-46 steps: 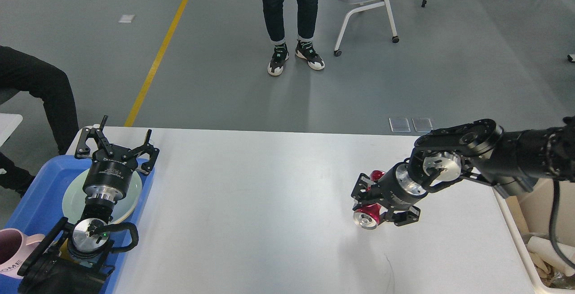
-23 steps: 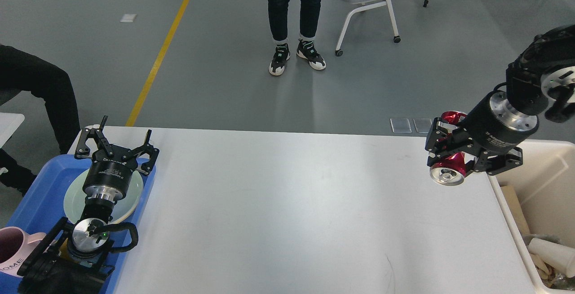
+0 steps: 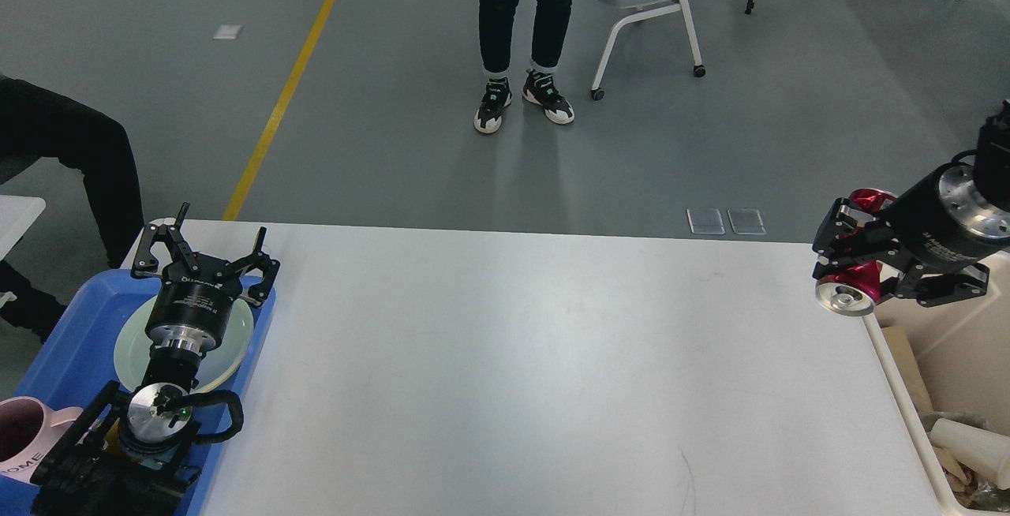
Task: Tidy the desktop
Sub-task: 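Lower the red can into the white bin and release it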
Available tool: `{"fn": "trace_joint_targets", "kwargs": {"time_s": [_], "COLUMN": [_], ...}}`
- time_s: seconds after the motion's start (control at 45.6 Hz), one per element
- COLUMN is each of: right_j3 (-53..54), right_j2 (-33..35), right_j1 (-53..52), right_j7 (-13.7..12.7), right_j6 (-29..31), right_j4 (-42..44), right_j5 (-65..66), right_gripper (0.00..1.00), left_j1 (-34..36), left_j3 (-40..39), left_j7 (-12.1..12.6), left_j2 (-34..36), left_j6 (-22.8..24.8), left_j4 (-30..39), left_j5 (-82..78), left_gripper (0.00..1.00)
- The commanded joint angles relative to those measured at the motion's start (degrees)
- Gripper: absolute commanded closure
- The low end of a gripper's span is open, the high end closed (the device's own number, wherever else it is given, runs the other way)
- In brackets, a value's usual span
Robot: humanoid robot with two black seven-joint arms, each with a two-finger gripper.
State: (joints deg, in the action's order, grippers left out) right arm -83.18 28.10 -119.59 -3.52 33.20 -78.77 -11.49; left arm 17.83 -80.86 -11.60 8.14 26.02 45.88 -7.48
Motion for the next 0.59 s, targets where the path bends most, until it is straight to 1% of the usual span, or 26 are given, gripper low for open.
{"fn": "trace_joint_targets", "kwargs": {"time_s": [0.0,0.088,0.175,0.263,0.351,0.416,0.504,0.526,0.57], "right_j3": [0.0,0.9,2.6,7.0,13.7,19.6,27.1,29.4,32.4], "right_j2": [5.5,9.4,12.7,13.8,14.2,14.4,12.8,11.0,7.2], "right_j1": [8.2,15.3,22.7,32.2,43.8,53.4,65.6,69.7,75.0], "right_j7": [-0.1,-0.1,-0.1,-0.1,-0.1,-0.1,-0.2,-0.2,-0.3], "right_j6": [-0.9,-3.0,-8.3,-17.4,-28.3,-33.0,-33.6,-33.6,-33.6], "right_j4": [8.8,15.4,20.7,26.1,30.3,35.9,47.0,51.5,57.8], "right_j5": [0.1,0.0,0.0,-1.0,-1.1,-1.1,-1.1,-1.0,-1.0], "right_gripper": [1.00,1.00,1.00,1.00,1.00,1.00,1.00,1.00,1.00], "left_j1": [0.0,0.0,0.0,0.0,0.0,-0.1,0.0,0.0,0.0], "left_j3": [0.0,0.0,0.1,0.1,0.1,0.1,0.1,0.1,0.1], "left_j7": [0.0,0.0,0.0,0.0,0.0,0.0,0.0,0.0,0.0], "left_j2": [0.0,0.0,0.0,0.0,0.0,-0.1,0.0,0.0,-0.1], "left_j6": [0.0,0.0,0.0,0.0,0.0,0.0,0.0,0.0,0.0], "left_j4": [0.0,0.0,0.0,0.0,0.0,0.0,0.0,0.0,0.0], "left_j5": [0.1,0.0,0.0,0.0,0.1,0.0,0.0,0.0,0.0], "left_gripper": [0.04,0.04,0.04,0.04,0.04,0.04,0.04,0.04,0.04]}}
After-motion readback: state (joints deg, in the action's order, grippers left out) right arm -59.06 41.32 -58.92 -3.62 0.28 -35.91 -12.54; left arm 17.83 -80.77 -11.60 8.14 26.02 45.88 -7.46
